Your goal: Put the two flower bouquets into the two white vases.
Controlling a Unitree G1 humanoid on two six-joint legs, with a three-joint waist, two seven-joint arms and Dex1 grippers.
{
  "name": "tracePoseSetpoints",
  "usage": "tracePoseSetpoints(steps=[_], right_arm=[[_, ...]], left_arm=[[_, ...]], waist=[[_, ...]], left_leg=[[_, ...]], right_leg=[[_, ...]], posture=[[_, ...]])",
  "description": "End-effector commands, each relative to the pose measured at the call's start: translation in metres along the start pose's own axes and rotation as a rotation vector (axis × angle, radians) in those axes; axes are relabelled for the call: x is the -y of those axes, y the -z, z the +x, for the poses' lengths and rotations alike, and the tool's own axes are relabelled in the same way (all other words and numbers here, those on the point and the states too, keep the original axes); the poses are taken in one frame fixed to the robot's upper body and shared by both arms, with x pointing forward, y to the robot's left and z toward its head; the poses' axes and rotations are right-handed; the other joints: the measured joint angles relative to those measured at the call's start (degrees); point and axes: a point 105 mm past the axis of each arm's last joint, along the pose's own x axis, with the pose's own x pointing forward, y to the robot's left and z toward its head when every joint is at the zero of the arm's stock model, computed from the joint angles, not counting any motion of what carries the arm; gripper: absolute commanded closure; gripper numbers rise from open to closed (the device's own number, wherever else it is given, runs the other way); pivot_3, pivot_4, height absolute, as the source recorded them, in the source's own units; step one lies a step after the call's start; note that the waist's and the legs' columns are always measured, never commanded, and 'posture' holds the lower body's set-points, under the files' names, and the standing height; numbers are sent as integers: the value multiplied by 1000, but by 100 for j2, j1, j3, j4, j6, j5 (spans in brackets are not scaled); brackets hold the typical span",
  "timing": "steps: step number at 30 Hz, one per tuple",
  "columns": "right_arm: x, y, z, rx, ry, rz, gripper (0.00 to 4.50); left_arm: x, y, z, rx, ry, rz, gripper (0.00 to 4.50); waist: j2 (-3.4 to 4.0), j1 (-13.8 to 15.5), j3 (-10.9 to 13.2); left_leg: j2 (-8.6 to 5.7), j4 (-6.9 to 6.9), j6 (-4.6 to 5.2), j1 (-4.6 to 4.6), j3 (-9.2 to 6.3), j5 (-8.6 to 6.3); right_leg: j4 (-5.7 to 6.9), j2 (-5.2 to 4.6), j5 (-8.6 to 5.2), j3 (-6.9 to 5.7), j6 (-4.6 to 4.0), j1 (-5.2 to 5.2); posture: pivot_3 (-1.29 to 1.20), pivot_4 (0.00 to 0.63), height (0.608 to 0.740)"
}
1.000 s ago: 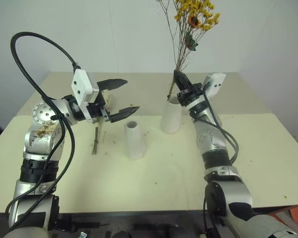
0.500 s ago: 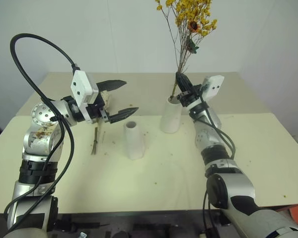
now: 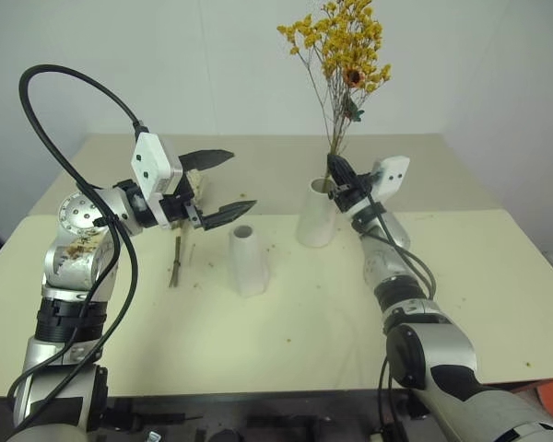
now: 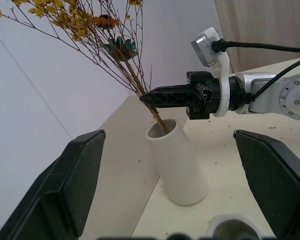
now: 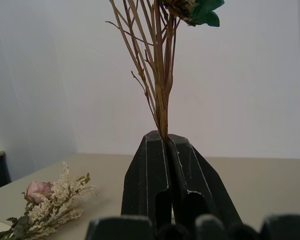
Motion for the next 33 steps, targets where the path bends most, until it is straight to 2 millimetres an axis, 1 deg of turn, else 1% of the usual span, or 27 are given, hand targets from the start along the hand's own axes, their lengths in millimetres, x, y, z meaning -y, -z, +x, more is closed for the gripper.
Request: tracePoseSetpoints(steps=[1, 6, 7, 9, 11, 13, 14, 16, 18, 19, 23, 26, 28, 30, 31, 33], right_arm=[[3, -13, 1, 47, -4, -47, 4470], [3, -12, -1, 45, -14, -35, 4470], [3, -12, -2, 45, -16, -36, 3944], [3, -12, -3, 42, -30, -26, 3409], [5, -12, -4, 37, -11, -59, 2649], [5, -12, -5, 37, -10, -66, 2026], [5, -12, -6, 36, -13, -69, 1610], [8, -13, -8, 31, -6, -71, 1013], [11, -13, -11, 27, 4, -77, 223], [13, -13, -13, 23, 10, -80, 40], [14, -13, -23, 13, -1, -110, 40], [14, -20, -32, 19, -24, -152, 40], [15, -28, -40, 19, -37, -189, 40], [16, -45, -48, 40, -43, -199, 40], [14, -53, -54, 28, -65, -243, 40], [9, -64, -64, -17, -104, -266, 40]], left_arm=[[-8, -10, -4, 25, -35, 44, 0], [-6, -10, -3, 36, -34, 41, 0], [-7, -10, -3, 37, -37, 41, 0], [-8, -9, -3, 37, -40, 42, 0], [-8, -8, -3, 35, -39, 42, 0], [-8, -8, -3, 34, -38, 43, 0], [-8, -7, -3, 33, -38, 44, 0], [-9, -6, -3, 31, -38, 42, 0], [-9, -5, -2, 28, -37, 42, 0], [-9, -4, -2, 27, -36, 42, 0], [-11, -3, -2, 24, -40, 40, 0], [-15, -6, -6, 33, -68, 24, 0], [-18, -10, -12, 46, -106, 30, 0], [-18, -18, -19, 72, -147, 35, 0], [-20, -22, -25, 77, -199, 42, 0], [-25, -27, -35, 73, -287, 28, 0]], waist=[[0, 0, 0], [0, 1, 0], [0, 0, 0], [0, -2, 0], [0, -1, 0], [0, 1, 0], [0, 2, 0], [0, 3, 0], [0, 4, 0], [0, 4, 0], [0, 6, 0], [0, 4, 0], [0, 8, 0], [0, 9, 0], [0, 8, 0], [0, 26, 0]], left_leg=[[0, 0, 0, 0, 0, 0], [0, 0, 0, 0, 0, 0], [0, 0, 0, 0, 0, 0], [0, 0, 0, 0, 0, 0], [0, 0, 0, 1, 0, 0], [0, 0, 0, 0, 0, 0], [0, 0, 0, 0, 0, 0], [0, 0, 0, 0, 0, 0], [0, 0, 0, -1, 0, 0], [0, 0, 0, -1, 0, 0], [0, 0, 0, 0, 0, 0], [0, 0, 0, -2, 0, 0], [0, 0, 0, -2, 0, 0], [0, 0, 0, -4, -2, 0], [1, 0, 0, -5, -2, 0], [1, -1, 0, -8, -2, 0]], right_leg=[[0, 0, 0, 0, 0, 0], [0, 0, 0, 0, 0, 0], [0, 0, 0, 0, 0, 0], [0, 0, 0, 0, 0, 0], [0, 0, 0, 0, 0, 0], [0, 0, 0, 0, 0, 0], [0, 0, 0, 0, 0, 1], [0, 0, 0, 0, 0, 0], [0, 0, 0, 0, 0, 0], [0, -1, 0, 0, 0, 1], [-1, 0, 0, 0, 0, 1], [-1, -1, 0, -1, 0, 1], [0, -1, 0, 0, 0, 0], [0, -1, 0, -1, 0, -2], [0, -2, 0, 1, 0, -2], [-1, -4, 0, 0, 1, -4]], posture=[[0, 150, 740], [0, 150, 740], [0, 150, 740], [0, 150, 740], [0, 150, 740], [0, 150, 740], [0, 150, 740], [0, 150, 740], [0, 150, 740], [0, 150, 740], [0, 150, 740], [0, 150, 740], [0, 150, 740], [0, 150, 740], [0, 150, 740], [0, 150, 740]])
